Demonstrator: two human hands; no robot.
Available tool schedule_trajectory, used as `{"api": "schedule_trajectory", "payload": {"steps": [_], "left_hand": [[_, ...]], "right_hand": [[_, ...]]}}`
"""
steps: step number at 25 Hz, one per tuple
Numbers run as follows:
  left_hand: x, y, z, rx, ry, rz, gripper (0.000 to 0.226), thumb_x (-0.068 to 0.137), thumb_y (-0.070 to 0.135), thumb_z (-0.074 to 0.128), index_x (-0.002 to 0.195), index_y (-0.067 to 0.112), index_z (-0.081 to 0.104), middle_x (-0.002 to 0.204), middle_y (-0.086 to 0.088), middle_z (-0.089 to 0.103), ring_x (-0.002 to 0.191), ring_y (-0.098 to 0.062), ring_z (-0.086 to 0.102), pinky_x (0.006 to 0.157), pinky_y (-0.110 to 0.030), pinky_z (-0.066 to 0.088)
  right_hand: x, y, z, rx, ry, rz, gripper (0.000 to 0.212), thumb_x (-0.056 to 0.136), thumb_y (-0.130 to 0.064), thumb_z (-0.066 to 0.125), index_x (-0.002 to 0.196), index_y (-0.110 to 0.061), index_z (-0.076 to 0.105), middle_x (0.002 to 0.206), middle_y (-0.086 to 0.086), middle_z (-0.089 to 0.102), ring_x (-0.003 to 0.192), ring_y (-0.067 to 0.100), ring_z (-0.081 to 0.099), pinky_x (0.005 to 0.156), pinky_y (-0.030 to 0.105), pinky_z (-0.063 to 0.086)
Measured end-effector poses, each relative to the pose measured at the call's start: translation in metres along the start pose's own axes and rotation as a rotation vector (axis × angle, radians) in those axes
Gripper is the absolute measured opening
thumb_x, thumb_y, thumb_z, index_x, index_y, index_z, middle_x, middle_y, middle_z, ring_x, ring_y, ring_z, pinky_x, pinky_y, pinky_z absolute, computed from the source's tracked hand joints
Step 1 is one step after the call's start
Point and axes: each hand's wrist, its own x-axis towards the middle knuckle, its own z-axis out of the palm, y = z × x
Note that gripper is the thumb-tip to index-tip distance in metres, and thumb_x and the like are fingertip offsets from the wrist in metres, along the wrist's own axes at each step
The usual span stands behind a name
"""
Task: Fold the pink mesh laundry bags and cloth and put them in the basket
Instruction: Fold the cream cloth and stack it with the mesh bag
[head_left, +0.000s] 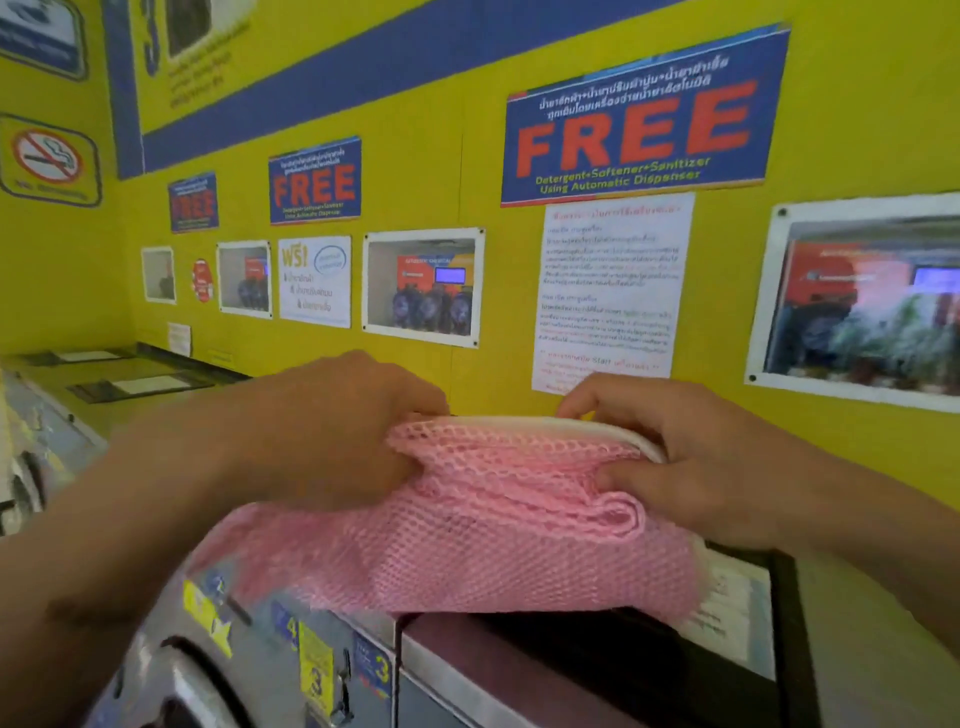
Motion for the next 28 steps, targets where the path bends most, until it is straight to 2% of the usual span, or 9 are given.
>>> {"api": "schedule_trajectory", "payload": {"steps": [3, 7, 12, 15, 18, 20, 24, 26, 28], "left_hand": [[0.087, -0.015, 0.019, 0.052, -0.042, -0.054, 0.015, 0.079, 0.031, 0.062, 0.093, 0.036, 0.063, 0.098, 0.017, 0.066, 0.097, -0.013, 0.061, 0.083, -0.036, 0.050], [0.166, -0.030, 0.070, 0.138, -0.116, -0.193, 0.050, 0.081, 0.029, 0.065, 0.129, 0.035, 0.051, 0.133, 0.000, 0.057, 0.123, -0.028, 0.051, 0.106, -0.054, 0.035], [0.177, 0.003, 0.127, 0.008, 0.309, -0.165, 0.051, 0.085, 0.020, 0.049, 0.134, 0.030, 0.043, 0.129, 0.002, 0.050, 0.119, -0.024, 0.049, 0.101, -0.045, 0.036], [0.155, 0.013, 0.158, -0.176, 0.074, -0.338, 0.049, 0.087, 0.042, 0.044, 0.134, 0.027, 0.044, 0.142, -0.003, 0.044, 0.129, -0.027, 0.042, 0.107, -0.048, 0.033], [0.140, 0.016, 0.184, -0.081, -0.209, -0.480, 0.079, 0.085, 0.063, 0.034, 0.151, 0.021, 0.018, 0.160, -0.011, 0.012, 0.145, -0.038, 0.012, 0.113, -0.064, 0.010], [0.138, 0.014, 0.196, -0.098, -0.222, -0.475, 0.087, 0.082, 0.069, 0.030, 0.153, 0.023, 0.009, 0.163, -0.014, 0.001, 0.147, -0.039, 0.002, 0.112, -0.067, 0.000], [0.136, 0.001, 0.206, -0.165, -0.234, -0.382, 0.096, 0.079, 0.075, 0.031, 0.152, 0.032, -0.014, 0.160, -0.013, -0.025, 0.149, -0.039, -0.007, 0.113, -0.066, -0.008], [0.131, -0.010, 0.207, -0.231, -0.193, -0.272, 0.102, 0.077, 0.075, 0.041, 0.150, 0.035, -0.019, 0.157, -0.007, -0.034, 0.149, -0.036, 0.001, 0.117, -0.059, 0.000], [0.126, -0.026, 0.202, -0.361, -0.146, -0.129, 0.095, 0.075, 0.068, 0.056, 0.148, 0.036, 0.003, 0.159, 0.004, -0.026, 0.145, -0.030, 0.020, 0.118, -0.045, 0.019]], "right_hand": [[0.049, 0.052, -0.007, 0.055, 0.001, 0.148, 0.030, 0.083, -0.022, 0.073, 0.104, -0.040, 0.059, 0.104, -0.007, 0.068, 0.091, 0.009, 0.065, 0.085, 0.040, 0.053], [0.100, 0.110, 0.002, 0.081, -0.086, 0.397, 0.032, 0.087, -0.014, 0.071, 0.112, -0.031, 0.060, 0.113, -0.014, 0.053, 0.091, 0.007, 0.057, 0.075, 0.027, 0.052], [0.115, 0.173, 0.031, -0.245, 0.077, 0.620, 0.039, 0.085, -0.011, 0.051, 0.122, -0.022, 0.054, 0.116, 0.000, 0.057, 0.092, 0.019, 0.059, 0.067, 0.029, 0.046], [0.104, 0.181, 0.062, -0.459, 0.281, 0.356, 0.032, 0.089, -0.027, 0.048, 0.120, -0.025, 0.056, 0.120, -0.003, 0.060, 0.109, 0.021, 0.054, 0.092, 0.038, 0.041], [0.097, 0.182, 0.085, -0.390, -0.031, 0.188, 0.031, 0.089, -0.035, 0.044, 0.116, -0.034, 0.060, 0.119, -0.006, 0.059, 0.112, 0.017, 0.052, 0.098, 0.042, 0.042], [0.094, 0.200, 0.090, -0.437, -0.190, 0.355, 0.033, 0.091, -0.033, 0.043, 0.118, -0.034, 0.064, 0.122, -0.002, 0.059, 0.114, 0.022, 0.054, 0.095, 0.043, 0.046], [0.099, 0.217, 0.080, -0.629, 0.113, 0.632, 0.032, 0.085, -0.023, 0.049, 0.115, -0.023, 0.060, 0.118, 0.003, 0.058, 0.105, 0.027, 0.056, 0.085, 0.040, 0.049], [0.102, 0.202, 0.086, -0.534, 0.226, 0.433, 0.040, 0.085, -0.019, 0.052, 0.124, -0.025, 0.054, 0.120, -0.001, 0.054, 0.109, 0.022, 0.052, 0.088, 0.039, 0.046], [0.101, 0.175, 0.097, -0.317, 0.111, 0.182, 0.039, 0.085, -0.022, 0.050, 0.123, -0.032, 0.054, 0.119, -0.007, 0.054, 0.111, 0.014, 0.049, 0.093, 0.035, 0.043]]}}
